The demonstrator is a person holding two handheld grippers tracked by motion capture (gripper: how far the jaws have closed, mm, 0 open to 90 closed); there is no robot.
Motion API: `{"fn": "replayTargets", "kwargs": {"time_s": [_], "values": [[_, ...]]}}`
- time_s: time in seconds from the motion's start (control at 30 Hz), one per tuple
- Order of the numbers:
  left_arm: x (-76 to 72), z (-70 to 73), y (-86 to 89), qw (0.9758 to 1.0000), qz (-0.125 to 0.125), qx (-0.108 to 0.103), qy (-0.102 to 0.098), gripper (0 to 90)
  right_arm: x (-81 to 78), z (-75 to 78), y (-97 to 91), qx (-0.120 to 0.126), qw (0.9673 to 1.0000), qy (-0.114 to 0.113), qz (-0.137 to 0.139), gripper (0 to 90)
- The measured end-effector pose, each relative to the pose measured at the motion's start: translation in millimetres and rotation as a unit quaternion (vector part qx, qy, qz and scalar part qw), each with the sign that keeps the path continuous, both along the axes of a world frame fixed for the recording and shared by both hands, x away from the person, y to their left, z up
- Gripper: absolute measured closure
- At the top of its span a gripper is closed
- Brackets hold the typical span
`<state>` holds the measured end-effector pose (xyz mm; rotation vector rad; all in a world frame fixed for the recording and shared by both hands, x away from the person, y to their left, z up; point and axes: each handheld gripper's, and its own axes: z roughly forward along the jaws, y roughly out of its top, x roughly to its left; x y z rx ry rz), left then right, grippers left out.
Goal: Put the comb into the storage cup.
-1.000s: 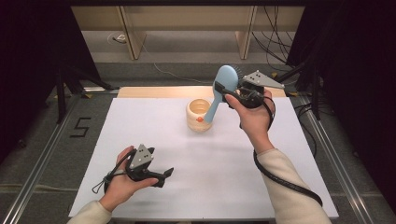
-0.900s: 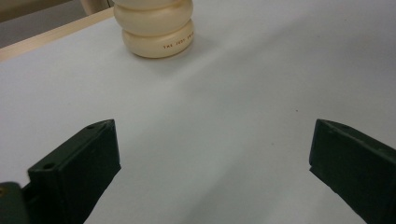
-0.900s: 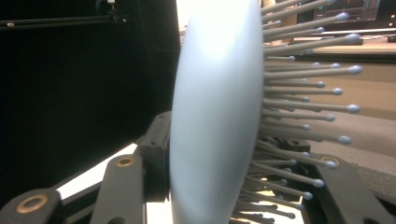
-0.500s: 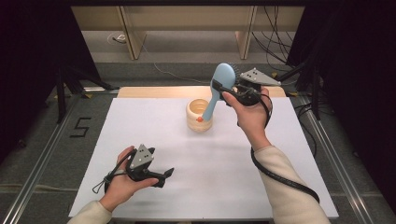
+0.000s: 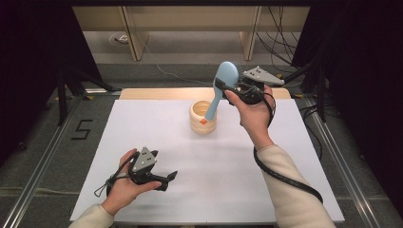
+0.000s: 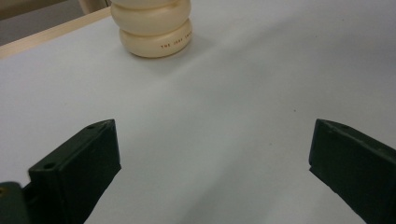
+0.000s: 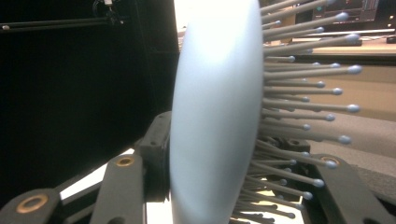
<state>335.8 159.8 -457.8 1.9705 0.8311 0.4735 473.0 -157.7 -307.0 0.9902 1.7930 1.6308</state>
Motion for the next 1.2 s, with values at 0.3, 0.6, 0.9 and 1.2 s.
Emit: {"fn": "replayTargets", "kwargs": {"time_s": [0.3,0.6,0.9,1.2], "values": [[0.3,-0.6,-0.3,1.0000,0.000,-0.001,0.000,1.4,5.0,2.4,2.1,0.000,1.0000,-0.001,-0.003,51.2],[0.4,-0.6,-0.2,1.0000,-0.001,-0.002,0.001,1.4,10.3,2.6,5.0,0.002,1.0000,0.001,-0.005,51.2],[0.6,-0.6,-0.5,1.0000,-0.002,-0.004,0.002,1.4,17.9,2.4,11.3,0.002,1.0000,0.003,-0.005,51.1],[0.7,-0.6,-0.5,1.0000,-0.002,-0.005,0.003,1.4,25.1,2.7,14.0,0.004,0.9999,0.003,-0.011,51.1]]}}
